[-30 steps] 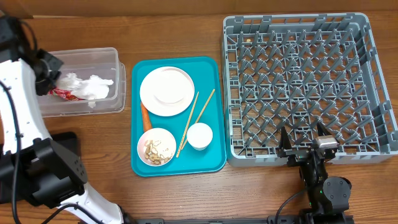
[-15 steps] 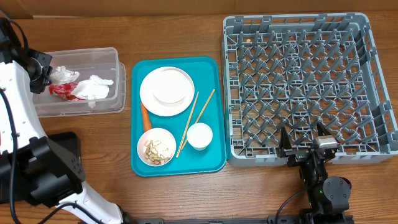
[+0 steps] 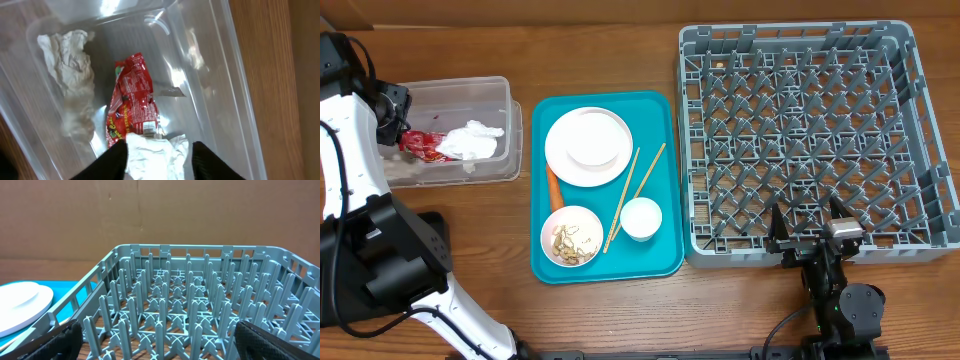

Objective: Sort waste into correct bins and load items into the dishwasher

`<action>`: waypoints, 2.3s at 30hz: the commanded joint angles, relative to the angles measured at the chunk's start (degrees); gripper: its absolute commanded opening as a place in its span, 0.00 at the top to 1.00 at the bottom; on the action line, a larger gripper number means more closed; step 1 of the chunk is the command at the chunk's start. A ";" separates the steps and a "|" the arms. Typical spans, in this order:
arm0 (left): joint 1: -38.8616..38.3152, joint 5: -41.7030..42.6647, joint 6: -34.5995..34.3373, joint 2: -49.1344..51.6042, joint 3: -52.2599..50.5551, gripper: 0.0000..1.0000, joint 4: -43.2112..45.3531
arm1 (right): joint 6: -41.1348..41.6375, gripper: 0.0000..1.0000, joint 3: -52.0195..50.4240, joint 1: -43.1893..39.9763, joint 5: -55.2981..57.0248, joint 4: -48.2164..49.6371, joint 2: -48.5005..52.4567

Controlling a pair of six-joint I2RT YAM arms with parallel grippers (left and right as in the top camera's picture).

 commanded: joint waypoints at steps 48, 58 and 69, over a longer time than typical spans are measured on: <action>-38.23 8.46 26.25 -10.99 3.45 0.96 -39.98 | -0.09 0.00 -0.61 -0.22 -0.15 0.33 -0.57; -47.08 7.80 25.94 -10.97 3.45 0.80 -36.72 | -0.09 0.00 -0.61 -0.22 -0.15 0.33 -0.57; -36.46 -19.39 1.53 -13.46 3.43 0.96 -42.88 | -0.09 0.00 -0.61 -0.22 -0.15 0.33 -0.57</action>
